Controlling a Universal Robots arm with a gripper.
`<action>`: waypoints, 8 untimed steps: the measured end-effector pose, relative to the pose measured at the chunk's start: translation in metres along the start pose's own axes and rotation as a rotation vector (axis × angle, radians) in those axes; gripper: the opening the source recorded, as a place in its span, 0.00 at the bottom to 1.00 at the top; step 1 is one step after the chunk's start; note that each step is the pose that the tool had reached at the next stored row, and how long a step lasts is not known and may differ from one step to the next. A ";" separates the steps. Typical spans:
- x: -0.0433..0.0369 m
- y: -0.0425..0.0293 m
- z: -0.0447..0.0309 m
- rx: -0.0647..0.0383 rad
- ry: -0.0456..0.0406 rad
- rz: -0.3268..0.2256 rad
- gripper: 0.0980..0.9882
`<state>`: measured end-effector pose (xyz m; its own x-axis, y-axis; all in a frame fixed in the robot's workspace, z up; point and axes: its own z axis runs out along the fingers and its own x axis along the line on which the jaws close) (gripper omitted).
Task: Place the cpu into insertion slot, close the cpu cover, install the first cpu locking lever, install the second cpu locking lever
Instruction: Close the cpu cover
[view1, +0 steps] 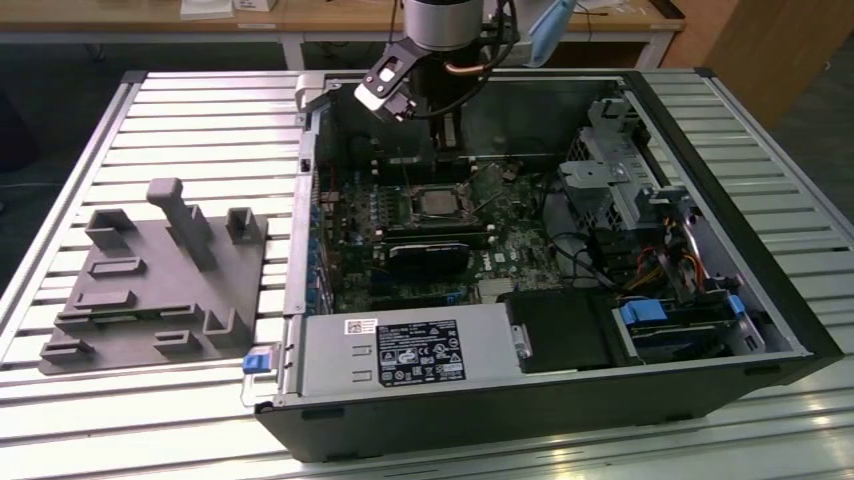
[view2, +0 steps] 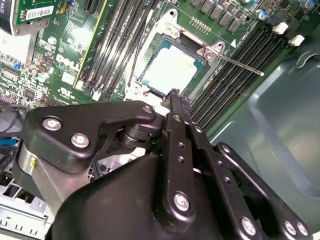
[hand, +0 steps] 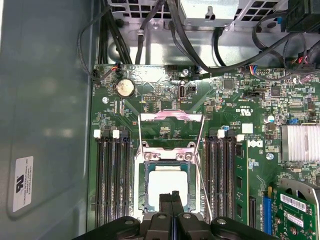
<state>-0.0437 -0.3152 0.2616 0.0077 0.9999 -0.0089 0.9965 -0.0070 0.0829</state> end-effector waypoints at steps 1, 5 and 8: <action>0.0000 0.0000 0.0000 0.000 0.0000 0.000 0.01; 0.0000 0.0000 -0.0001 0.000 0.0000 0.000 0.01; 0.0000 0.0000 -0.0001 0.000 0.0000 0.000 0.01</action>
<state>-0.0438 -0.3153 0.2617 0.0077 0.9999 -0.0089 0.9965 -0.0070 0.0829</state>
